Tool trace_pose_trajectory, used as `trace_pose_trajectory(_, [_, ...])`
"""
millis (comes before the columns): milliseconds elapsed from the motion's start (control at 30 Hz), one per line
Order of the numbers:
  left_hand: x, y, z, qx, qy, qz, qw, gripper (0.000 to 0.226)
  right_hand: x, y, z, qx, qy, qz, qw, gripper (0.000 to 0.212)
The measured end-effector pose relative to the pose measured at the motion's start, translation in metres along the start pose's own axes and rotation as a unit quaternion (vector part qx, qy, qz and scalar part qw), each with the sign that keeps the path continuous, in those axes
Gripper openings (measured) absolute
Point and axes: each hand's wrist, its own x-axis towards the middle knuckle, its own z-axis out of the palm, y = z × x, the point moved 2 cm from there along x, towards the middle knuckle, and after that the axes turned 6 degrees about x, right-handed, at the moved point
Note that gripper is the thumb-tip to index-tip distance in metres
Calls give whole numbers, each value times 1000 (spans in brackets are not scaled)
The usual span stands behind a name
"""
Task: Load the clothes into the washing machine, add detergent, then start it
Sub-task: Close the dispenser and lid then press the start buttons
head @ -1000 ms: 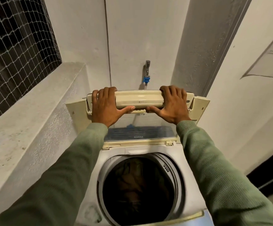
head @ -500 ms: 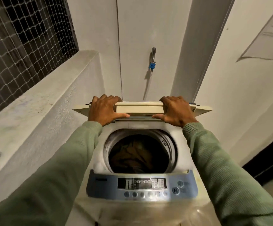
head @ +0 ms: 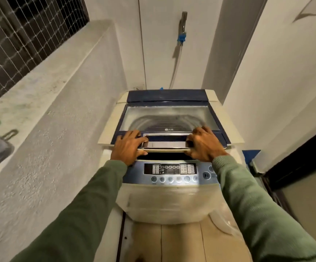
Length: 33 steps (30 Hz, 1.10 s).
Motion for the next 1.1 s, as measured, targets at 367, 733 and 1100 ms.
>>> trace_pose_trajectory(367, [-12, 5, 59, -67, -27, -29, 997, 45, -19, -9, 50, 137, -28, 134, 981, 56])
trace_pose_trajectory(733, [-20, 7, 92, -75, 54, -26, 995, 49, -24, -6, 79, 223, 120, 134, 958, 25])
trace_pose_trajectory(1100, [-19, 11, 89, -120, 49, -62, 990, 53, -26, -4, 87, 257, 148, 83, 951, 26])
